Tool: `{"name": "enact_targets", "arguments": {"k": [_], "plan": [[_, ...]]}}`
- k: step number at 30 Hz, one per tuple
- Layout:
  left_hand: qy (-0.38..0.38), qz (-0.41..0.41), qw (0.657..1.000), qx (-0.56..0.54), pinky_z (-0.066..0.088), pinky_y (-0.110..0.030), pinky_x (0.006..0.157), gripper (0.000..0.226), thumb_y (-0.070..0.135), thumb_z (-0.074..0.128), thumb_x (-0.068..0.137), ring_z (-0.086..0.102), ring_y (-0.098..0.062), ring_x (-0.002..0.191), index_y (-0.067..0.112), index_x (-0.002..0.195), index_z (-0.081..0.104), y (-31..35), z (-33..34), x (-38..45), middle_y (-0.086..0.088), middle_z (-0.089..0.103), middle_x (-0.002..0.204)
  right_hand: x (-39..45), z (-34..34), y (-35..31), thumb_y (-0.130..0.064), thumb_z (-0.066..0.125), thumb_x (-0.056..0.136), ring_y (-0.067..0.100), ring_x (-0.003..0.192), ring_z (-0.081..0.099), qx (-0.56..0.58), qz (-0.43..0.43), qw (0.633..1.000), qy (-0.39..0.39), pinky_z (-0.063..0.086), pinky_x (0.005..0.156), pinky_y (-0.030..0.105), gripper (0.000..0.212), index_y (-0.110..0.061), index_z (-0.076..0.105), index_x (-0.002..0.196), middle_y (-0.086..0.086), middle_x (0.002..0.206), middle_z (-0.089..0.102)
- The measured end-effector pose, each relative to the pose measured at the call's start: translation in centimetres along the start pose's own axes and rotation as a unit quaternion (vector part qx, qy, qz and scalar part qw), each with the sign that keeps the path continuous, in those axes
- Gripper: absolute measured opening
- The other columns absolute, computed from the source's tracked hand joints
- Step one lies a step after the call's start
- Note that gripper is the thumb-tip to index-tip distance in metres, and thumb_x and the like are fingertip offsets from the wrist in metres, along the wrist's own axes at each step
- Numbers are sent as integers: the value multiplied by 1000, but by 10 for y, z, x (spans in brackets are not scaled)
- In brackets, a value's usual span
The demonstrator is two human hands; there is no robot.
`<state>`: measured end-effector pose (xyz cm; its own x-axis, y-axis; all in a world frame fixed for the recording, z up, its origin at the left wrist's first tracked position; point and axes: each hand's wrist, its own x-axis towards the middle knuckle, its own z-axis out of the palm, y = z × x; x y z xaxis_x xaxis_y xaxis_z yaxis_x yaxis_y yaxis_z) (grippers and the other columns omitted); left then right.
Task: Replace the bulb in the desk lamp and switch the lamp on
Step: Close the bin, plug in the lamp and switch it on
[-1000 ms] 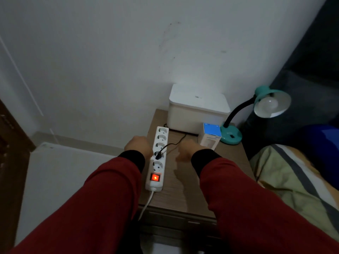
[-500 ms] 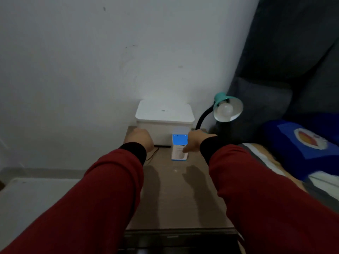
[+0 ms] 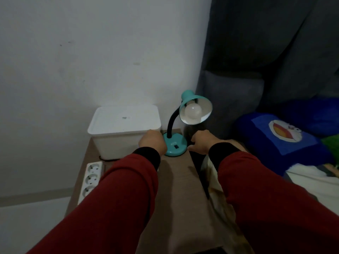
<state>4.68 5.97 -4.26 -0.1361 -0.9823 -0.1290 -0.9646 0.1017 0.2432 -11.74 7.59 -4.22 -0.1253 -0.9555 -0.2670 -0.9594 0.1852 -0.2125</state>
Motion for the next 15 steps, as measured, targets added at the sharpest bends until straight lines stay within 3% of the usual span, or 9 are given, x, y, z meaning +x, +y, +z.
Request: {"name": "enact_targets", "arguments": {"k": [6, 9, 12, 15], "plan": [[-52, -6, 998, -20, 50, -39, 91, 30, 15, 54, 89, 59, -34, 112, 1, 116, 57, 22, 68, 33, -18, 58, 121, 39, 51, 22, -26, 61, 87, 30, 116, 58, 73, -18, 997, 23, 48, 98, 39, 43, -8, 60, 126, 15, 126, 62], [-40, 3, 998, -54, 47, -38, 97, 37, 18, 55, 88, 55, -33, 116, 3, 122, 52, 18, 103, 42, -17, 53, 127, 53, 83, 26, -21, 60, 89, 30, 122, 53, 111, -34, 992, 44, 43, 103, 36, 46, -10, 54, 133, 14, 132, 55], [-35, 23, 997, -63, 29, -35, 116, 63, 25, 53, 91, 30, -30, 139, 5, 144, 26, 11, 137, 47, -17, 28, 150, 64, 113, 31, -18, 55, 91, 26, 129, 45, 127, -54, 988, 72, 36, 108, 32, 50, -12, 44, 140, 10, 143, 45], [-7, 39, 996, -75, 11, -33, 120, 69, 29, 45, 96, 6, -29, 147, 8, 150, 8, 5, 161, 45, -13, 4, 159, 74, 136, 35, -18, 54, 92, 25, 132, 40, 120, -78, 984, 106, 34, 111, 32, 53, -16, 40, 143, 7, 147, 40]]}}
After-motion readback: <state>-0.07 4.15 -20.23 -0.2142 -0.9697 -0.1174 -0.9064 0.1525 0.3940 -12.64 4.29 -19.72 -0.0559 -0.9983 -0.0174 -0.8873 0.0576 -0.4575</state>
